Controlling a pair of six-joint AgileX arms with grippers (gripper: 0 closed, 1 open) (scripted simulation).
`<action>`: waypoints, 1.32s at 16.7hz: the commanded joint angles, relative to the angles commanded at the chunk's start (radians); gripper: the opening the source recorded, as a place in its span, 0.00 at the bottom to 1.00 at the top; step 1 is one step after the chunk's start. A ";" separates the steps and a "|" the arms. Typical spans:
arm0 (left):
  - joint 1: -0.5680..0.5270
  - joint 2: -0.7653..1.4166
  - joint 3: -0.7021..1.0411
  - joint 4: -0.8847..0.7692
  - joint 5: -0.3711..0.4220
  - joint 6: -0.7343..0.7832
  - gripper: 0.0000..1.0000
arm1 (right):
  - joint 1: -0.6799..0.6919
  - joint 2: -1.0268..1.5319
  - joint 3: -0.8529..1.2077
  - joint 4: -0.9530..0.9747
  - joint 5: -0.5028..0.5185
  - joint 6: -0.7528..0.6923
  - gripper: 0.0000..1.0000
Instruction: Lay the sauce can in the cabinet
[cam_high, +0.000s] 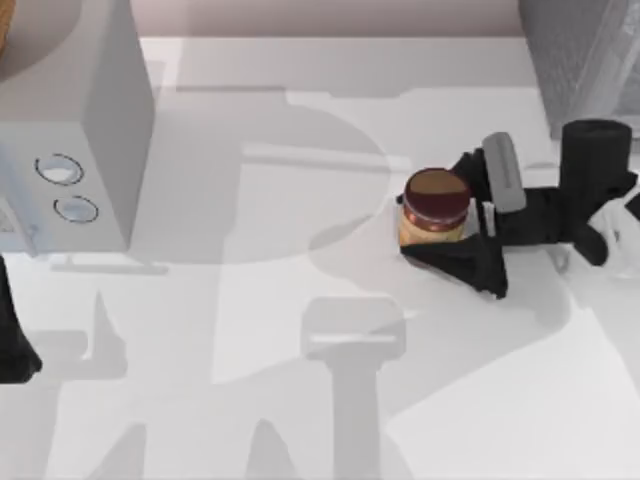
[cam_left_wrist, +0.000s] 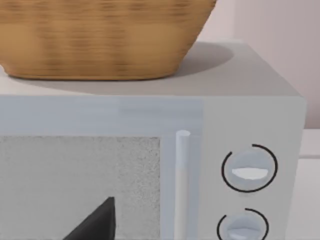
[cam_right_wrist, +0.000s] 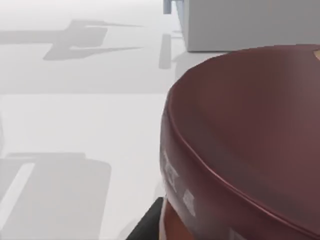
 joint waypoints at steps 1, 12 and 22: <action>0.000 0.000 0.000 0.000 0.000 0.000 1.00 | 0.000 0.000 0.000 0.000 0.000 0.000 0.10; 0.000 0.000 0.000 0.000 0.000 0.000 1.00 | -0.004 -0.002 0.001 -0.003 0.000 0.001 0.00; 0.000 0.000 0.000 0.000 0.000 0.000 1.00 | -0.004 -0.343 0.043 -0.391 0.004 0.004 0.00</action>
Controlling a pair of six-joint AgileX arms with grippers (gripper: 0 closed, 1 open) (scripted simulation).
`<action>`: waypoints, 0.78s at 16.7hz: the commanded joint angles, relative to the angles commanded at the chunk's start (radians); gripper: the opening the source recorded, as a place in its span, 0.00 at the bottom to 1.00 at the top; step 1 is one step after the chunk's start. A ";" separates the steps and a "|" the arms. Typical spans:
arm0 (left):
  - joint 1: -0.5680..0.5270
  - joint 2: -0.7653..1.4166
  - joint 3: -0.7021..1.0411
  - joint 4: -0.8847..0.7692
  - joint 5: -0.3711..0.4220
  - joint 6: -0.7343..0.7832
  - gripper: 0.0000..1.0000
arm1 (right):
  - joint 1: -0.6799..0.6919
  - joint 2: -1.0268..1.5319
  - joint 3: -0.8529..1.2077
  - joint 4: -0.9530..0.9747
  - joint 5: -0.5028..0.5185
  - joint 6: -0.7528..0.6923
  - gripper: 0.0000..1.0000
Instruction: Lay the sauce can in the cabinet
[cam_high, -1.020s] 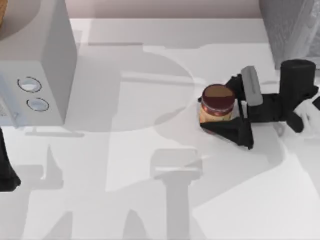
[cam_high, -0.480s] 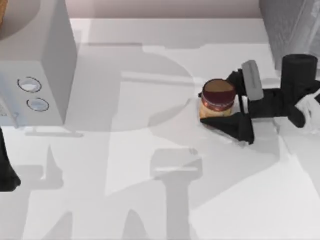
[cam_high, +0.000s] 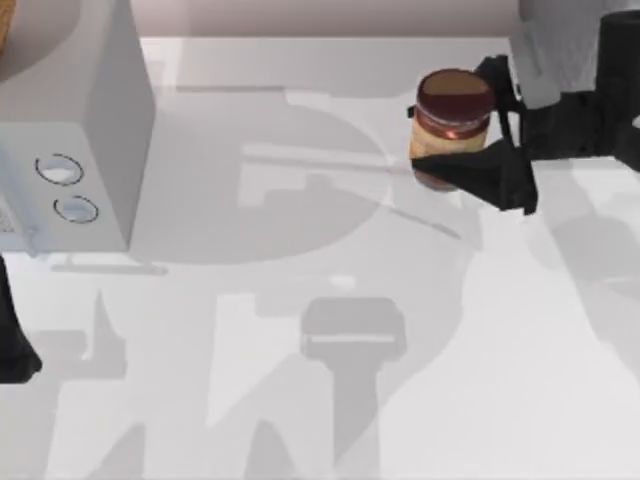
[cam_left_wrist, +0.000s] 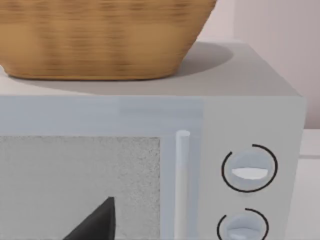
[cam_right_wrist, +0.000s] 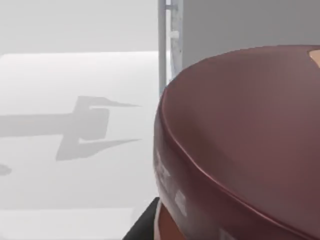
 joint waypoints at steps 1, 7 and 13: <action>0.000 0.000 0.000 0.000 0.000 0.000 1.00 | 0.002 -0.032 0.006 -0.032 -0.003 0.001 0.00; 0.000 0.000 0.000 0.000 0.000 0.000 1.00 | 0.001 -0.066 0.014 -0.069 -0.010 0.006 0.00; 0.000 0.000 0.000 0.000 0.000 0.000 1.00 | -0.018 -0.218 -0.080 -0.112 0.096 0.040 0.00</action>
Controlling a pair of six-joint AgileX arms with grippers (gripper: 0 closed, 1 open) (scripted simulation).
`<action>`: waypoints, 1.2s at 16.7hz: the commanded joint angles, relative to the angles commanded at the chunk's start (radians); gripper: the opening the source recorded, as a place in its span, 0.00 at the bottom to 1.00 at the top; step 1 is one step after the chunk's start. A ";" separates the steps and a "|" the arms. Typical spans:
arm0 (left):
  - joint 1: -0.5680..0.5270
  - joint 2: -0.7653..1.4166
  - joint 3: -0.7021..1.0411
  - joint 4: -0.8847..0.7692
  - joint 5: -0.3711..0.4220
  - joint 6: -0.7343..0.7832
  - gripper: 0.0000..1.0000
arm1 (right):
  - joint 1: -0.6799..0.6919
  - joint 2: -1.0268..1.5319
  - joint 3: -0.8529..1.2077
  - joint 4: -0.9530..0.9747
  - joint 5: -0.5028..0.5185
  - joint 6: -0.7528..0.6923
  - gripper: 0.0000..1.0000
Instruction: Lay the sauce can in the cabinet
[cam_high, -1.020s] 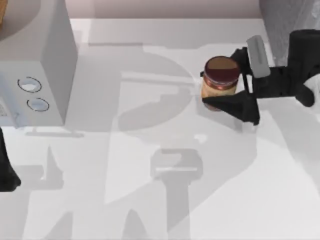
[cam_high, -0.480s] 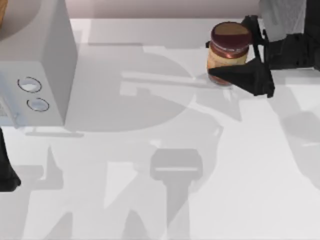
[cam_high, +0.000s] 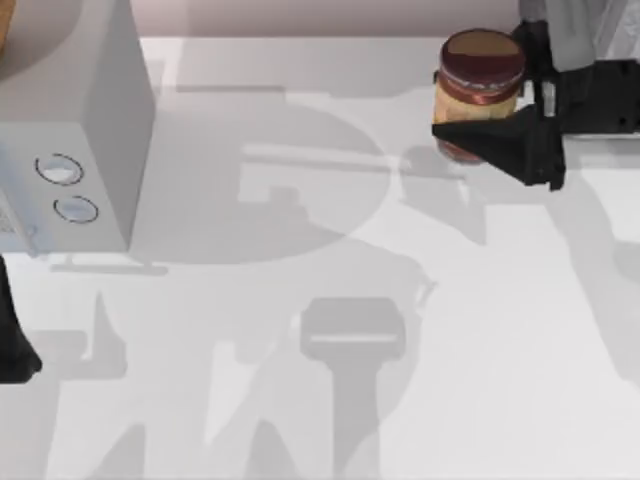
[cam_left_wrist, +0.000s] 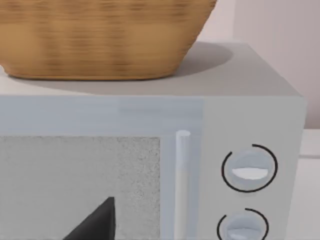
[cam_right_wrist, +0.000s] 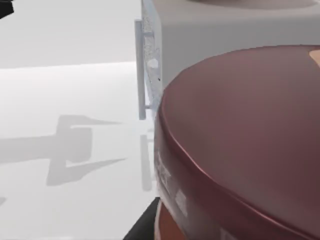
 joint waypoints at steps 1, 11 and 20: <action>0.000 0.000 0.000 0.000 0.000 0.000 1.00 | -0.008 -0.059 -0.037 -0.016 0.042 0.014 0.00; 0.000 0.000 0.000 0.000 0.000 0.000 1.00 | -0.105 -0.937 -0.591 -0.215 0.652 0.217 0.00; 0.000 0.000 0.000 0.000 0.000 0.000 1.00 | -0.142 -1.736 -1.045 -0.311 1.144 0.375 0.00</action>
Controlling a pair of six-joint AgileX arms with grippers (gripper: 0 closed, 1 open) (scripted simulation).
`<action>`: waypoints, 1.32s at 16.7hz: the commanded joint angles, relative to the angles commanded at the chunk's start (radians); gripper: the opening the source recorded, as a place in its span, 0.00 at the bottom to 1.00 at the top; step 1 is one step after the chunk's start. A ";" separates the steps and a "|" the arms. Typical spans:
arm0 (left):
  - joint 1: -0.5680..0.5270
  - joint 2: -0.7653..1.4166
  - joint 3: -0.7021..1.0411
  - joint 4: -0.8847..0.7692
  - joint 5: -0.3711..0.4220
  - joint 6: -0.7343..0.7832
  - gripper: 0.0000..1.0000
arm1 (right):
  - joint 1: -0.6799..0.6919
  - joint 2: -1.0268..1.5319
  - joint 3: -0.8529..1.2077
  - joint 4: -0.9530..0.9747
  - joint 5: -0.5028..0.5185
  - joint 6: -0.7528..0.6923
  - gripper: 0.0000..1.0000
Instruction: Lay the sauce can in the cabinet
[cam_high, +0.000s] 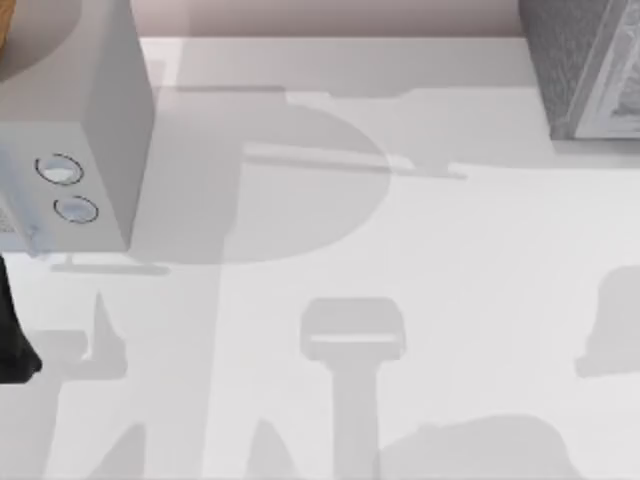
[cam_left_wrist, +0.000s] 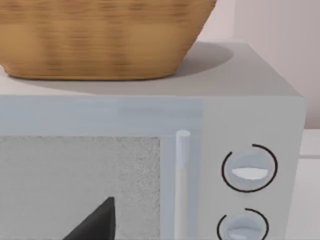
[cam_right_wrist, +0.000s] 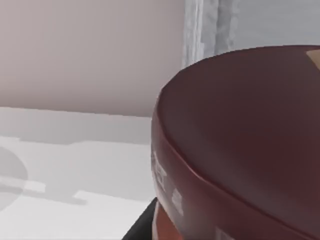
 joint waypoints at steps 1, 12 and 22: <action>0.000 0.000 0.000 0.000 0.000 0.000 1.00 | 0.000 -0.051 -0.030 -0.003 0.034 0.009 0.00; 0.000 0.000 0.000 0.000 0.000 0.000 1.00 | 0.007 -0.116 -0.058 -0.016 0.106 0.023 0.00; 0.000 0.000 0.000 0.000 0.000 0.000 1.00 | 0.067 0.441 0.670 -0.230 0.207 0.020 0.00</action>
